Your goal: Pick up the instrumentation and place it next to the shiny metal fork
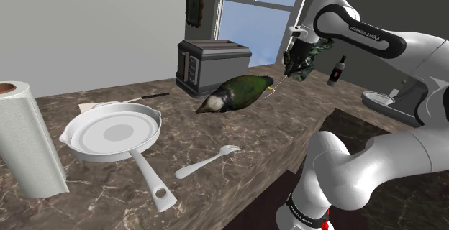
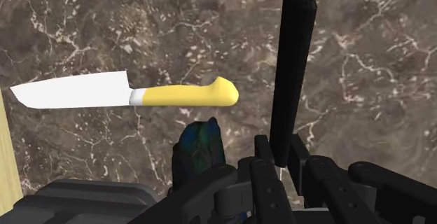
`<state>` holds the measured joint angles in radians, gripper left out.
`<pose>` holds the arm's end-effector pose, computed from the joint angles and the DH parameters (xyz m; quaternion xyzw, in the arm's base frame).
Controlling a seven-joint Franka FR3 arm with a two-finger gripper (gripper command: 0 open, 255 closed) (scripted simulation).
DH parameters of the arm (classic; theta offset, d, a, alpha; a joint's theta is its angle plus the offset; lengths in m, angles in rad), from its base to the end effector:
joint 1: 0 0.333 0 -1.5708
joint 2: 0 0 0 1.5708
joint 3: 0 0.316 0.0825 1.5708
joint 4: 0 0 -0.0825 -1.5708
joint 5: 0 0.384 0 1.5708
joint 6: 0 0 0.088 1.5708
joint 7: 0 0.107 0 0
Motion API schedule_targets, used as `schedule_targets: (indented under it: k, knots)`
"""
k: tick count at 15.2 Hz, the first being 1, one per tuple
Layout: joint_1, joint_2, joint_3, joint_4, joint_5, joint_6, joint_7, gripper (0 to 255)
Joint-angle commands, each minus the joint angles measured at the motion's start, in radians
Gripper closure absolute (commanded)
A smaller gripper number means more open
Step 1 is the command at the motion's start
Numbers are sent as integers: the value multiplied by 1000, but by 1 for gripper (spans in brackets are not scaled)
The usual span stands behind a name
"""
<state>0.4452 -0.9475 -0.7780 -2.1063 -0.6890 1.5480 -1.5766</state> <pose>0.2696 -0.3036 0.6181 0.7770 0.6223 0.0289 0.0907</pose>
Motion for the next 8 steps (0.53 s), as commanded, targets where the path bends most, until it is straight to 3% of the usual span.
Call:
schedule_targets:
  k: [1,8]
  knots:
    - [-20,-24,50,-41,18,-12,35,255]
    - [-70,-118,241,-193,109,-56,182,255]
